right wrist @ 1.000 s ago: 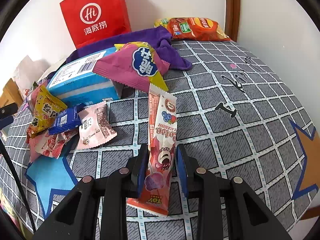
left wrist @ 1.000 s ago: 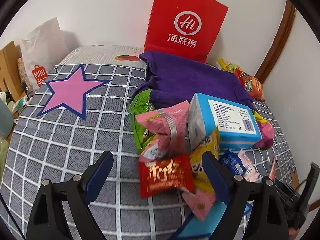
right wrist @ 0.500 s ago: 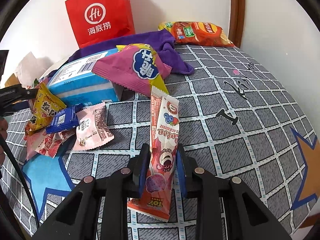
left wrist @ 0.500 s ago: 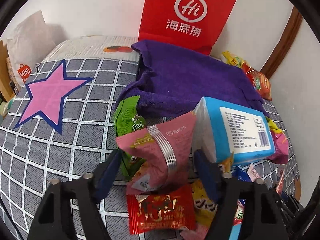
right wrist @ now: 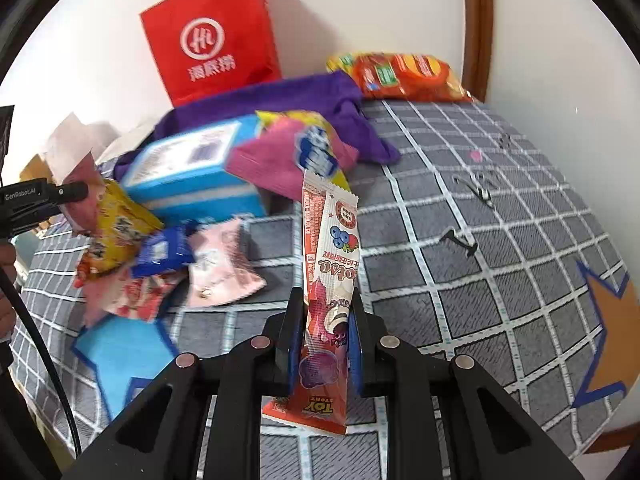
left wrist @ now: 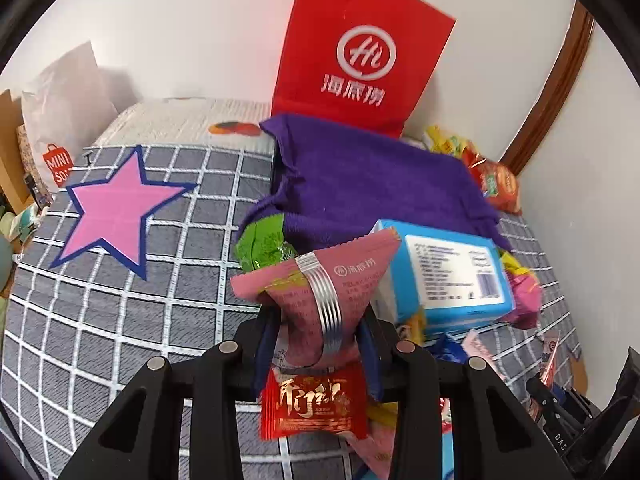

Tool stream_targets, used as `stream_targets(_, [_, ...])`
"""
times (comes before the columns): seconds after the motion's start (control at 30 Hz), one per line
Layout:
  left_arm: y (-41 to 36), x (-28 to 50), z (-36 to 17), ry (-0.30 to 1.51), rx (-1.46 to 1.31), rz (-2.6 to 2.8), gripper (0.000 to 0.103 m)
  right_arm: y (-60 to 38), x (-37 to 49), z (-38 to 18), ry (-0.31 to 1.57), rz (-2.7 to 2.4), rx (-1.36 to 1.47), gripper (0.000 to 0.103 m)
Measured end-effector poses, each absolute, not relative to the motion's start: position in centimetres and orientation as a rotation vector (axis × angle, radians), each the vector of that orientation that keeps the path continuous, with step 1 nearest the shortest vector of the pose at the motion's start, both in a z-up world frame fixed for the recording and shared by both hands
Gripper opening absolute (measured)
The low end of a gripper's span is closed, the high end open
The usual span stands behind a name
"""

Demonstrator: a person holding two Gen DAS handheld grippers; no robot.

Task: Organize snacks
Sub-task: 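Lift the candy stick with the right tool while the left tool grasps the pink twist-wrapped candy, then carry both snacks over the purple towel and open the right tool to drop the stick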

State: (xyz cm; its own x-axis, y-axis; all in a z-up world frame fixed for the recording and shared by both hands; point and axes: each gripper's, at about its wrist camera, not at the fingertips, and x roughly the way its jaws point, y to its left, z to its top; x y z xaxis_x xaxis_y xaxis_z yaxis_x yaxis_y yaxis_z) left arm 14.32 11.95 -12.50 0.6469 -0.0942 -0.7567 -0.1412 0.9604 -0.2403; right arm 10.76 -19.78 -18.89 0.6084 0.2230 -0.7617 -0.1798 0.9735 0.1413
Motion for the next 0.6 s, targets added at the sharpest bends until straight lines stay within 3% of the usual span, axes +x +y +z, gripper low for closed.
stream_targets(0.3, [12.7,13.7,-9.0,0.820,-0.292,0.025,0.035,-19.3,11.0,-12.8,0.808,0.274,0.073,0.020])
stream_targets(0.6, [12.8,15.9,-5.7,0.786,-0.268,0.013,0.035,-18.5,16.9,-8.4,0.784,0.280,0.075,0.020])
